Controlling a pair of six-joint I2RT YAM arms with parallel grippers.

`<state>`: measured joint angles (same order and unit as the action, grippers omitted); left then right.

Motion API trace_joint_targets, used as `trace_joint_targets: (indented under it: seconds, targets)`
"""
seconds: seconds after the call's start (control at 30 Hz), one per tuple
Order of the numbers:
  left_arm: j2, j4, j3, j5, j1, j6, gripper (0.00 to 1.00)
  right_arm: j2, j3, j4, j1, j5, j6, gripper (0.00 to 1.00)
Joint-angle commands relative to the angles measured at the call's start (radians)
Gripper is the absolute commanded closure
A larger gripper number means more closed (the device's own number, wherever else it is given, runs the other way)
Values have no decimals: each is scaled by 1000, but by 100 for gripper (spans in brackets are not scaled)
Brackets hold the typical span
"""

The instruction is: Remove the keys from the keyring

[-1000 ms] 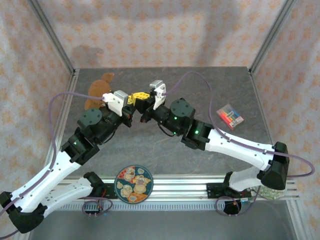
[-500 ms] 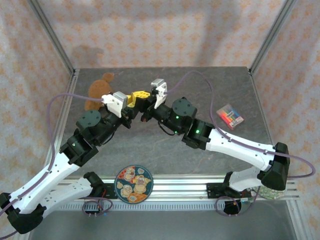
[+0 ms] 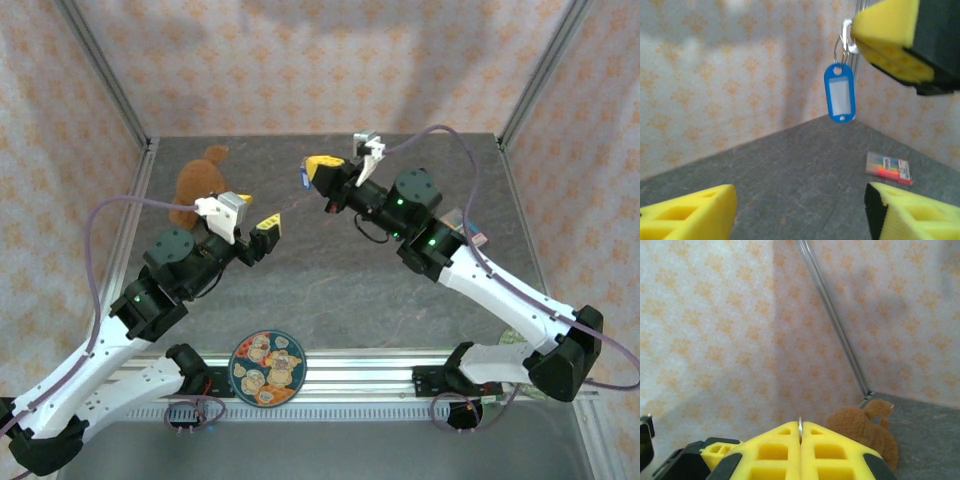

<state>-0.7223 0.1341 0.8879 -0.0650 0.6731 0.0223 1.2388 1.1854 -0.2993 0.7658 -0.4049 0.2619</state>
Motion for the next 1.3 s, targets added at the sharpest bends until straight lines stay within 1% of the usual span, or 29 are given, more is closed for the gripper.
trace_joint_targets:
  seconds: [0.0, 0.07, 0.1, 0.13, 0.2, 0.27, 0.33, 0.43, 0.5, 0.57, 0.73, 0.87, 1.0, 1.13, 1.27]
  targets:
    - [-24, 66, 60, -73, -33, -42, 22, 13, -6, -65, -77, -278, 135, 100]
    - [-54, 82, 92, -158, -87, -92, 18, 47, 4, -91, -122, -375, 181, 100]
    - [-70, 79, 105, -221, -131, -137, 16, 60, 7, -106, -141, -420, 198, 100]
    - [-86, 62, 111, -310, -185, -188, 16, 77, 11, -113, -158, -453, 219, 100]
    - [-108, 0, 107, -449, -278, -286, 16, 100, 16, -144, -184, -527, 252, 100]
    - [-123, -89, 90, -561, -346, -375, 16, 117, 13, -182, -200, -595, 273, 100]
    - [-145, -212, 71, -680, -404, -470, 17, 140, 16, -227, -213, -674, 300, 100]
    - [-196, -432, 38, -854, -461, -653, 24, 168, 24, -300, -220, -747, 361, 100]
    - [-229, -585, 9, -924, -477, -766, 26, 183, 34, -341, -221, -784, 394, 100]
    - [-254, -708, -15, -969, -478, -852, 26, 193, 43, -362, -221, -807, 415, 100]
    - [-312, -960, -46, -1049, -477, -1036, 24, 233, 61, -503, -221, -841, 547, 100]
    - [-355, -1134, -55, -1082, -477, -1157, 22, 259, 77, -569, -212, -858, 611, 100]
    - [-404, -1295, -52, -1110, -477, -1276, 21, 275, 99, -580, -193, -880, 631, 100]
    - [-435, -1350, -44, -1127, -463, -1319, 21, 288, 122, -577, -178, -887, 636, 100]
    - [-439, -1300, -32, -1140, -434, -1277, 21, 306, 144, -577, -162, -896, 644, 100]
